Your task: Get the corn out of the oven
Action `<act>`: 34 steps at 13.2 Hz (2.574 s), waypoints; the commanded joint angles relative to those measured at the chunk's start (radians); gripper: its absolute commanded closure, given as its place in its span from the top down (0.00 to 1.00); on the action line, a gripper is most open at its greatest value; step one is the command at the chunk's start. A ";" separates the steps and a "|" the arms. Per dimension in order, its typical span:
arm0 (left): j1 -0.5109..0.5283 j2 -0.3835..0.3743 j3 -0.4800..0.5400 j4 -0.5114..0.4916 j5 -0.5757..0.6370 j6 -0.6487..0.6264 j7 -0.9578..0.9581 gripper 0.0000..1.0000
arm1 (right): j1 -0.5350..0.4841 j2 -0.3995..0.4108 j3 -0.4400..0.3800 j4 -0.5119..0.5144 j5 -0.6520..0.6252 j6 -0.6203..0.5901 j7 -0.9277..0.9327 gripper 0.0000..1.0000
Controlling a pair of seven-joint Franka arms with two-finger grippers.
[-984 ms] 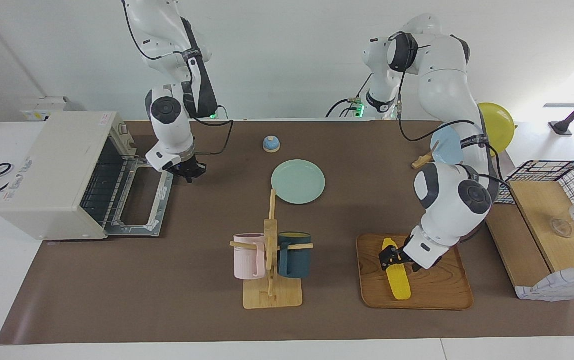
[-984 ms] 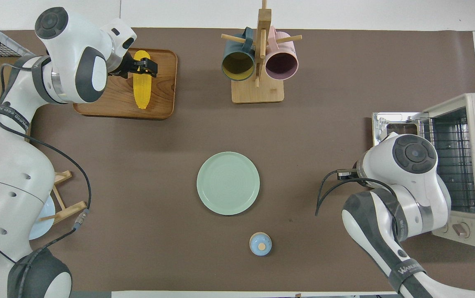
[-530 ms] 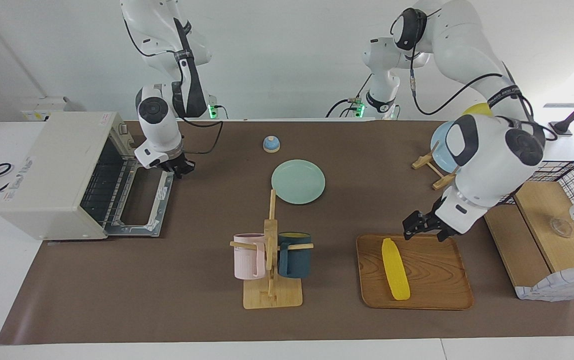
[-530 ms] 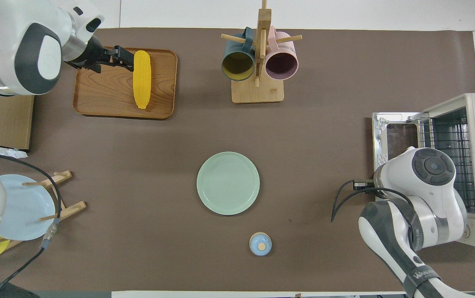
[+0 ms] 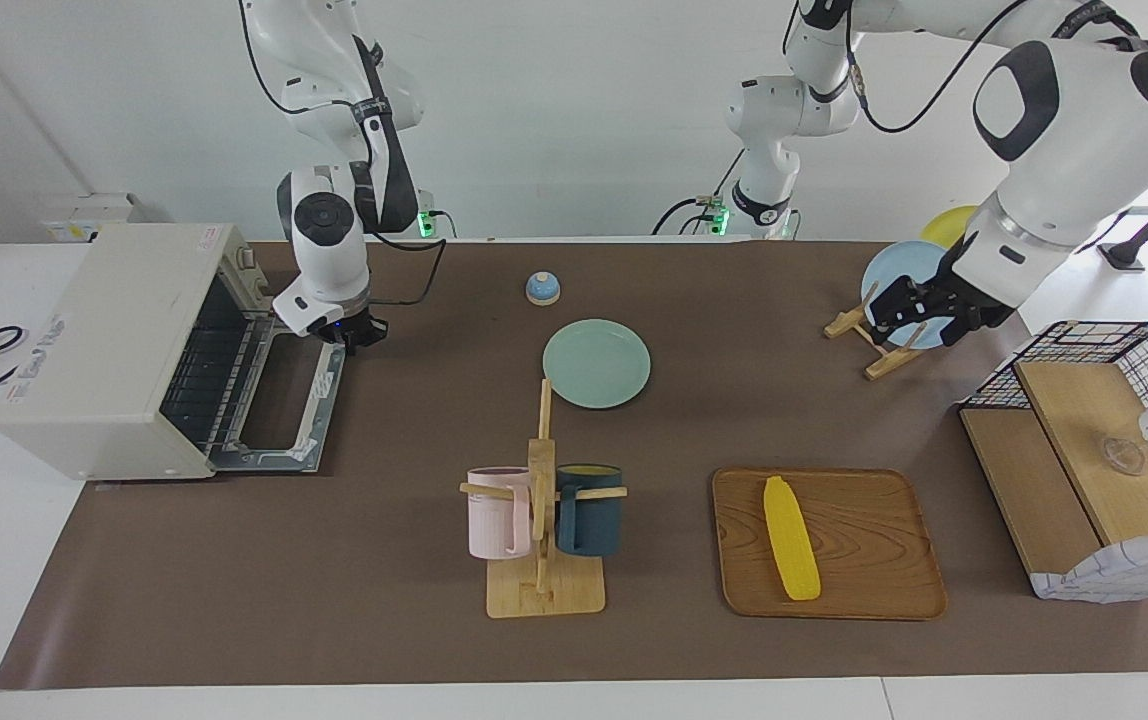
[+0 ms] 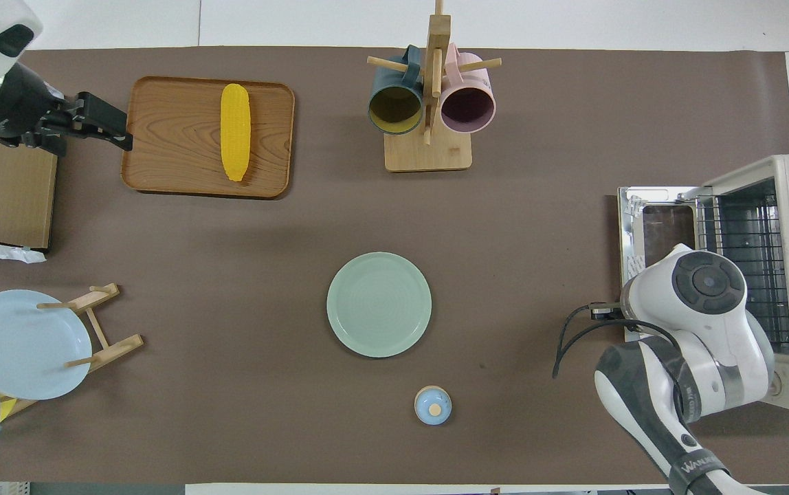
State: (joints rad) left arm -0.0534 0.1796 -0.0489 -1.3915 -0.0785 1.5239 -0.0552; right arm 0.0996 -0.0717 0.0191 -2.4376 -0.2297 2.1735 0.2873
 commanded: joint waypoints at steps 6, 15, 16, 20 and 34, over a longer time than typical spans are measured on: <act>-0.009 -0.282 -0.003 -0.359 0.028 0.032 -0.005 1.00 | -0.053 -0.003 -0.036 0.341 -0.091 -0.351 -0.221 0.00; -0.008 -0.229 -0.011 -0.250 0.074 0.004 0.005 1.00 | -0.193 -0.077 -0.039 0.377 -0.089 -0.405 -0.467 0.00; 0.003 -0.230 -0.015 -0.253 0.074 0.002 0.006 1.00 | -0.193 -0.079 -0.041 0.384 -0.088 -0.417 -0.477 0.00; 0.024 -0.230 -0.034 -0.264 0.072 0.047 0.014 1.00 | -0.175 -0.066 -0.039 0.477 -0.071 -0.490 -0.488 0.00; 0.026 -0.235 -0.043 -0.265 0.072 0.061 0.000 1.00 | -0.146 0.052 0.079 0.835 0.211 -0.748 -0.372 1.00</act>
State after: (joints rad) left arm -0.0455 -0.0600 -0.0743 -1.6688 -0.0249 1.5789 -0.0533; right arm -0.0329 -0.0205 0.0947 -1.6286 -0.0453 1.4515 -0.0873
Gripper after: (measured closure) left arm 0.000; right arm 0.502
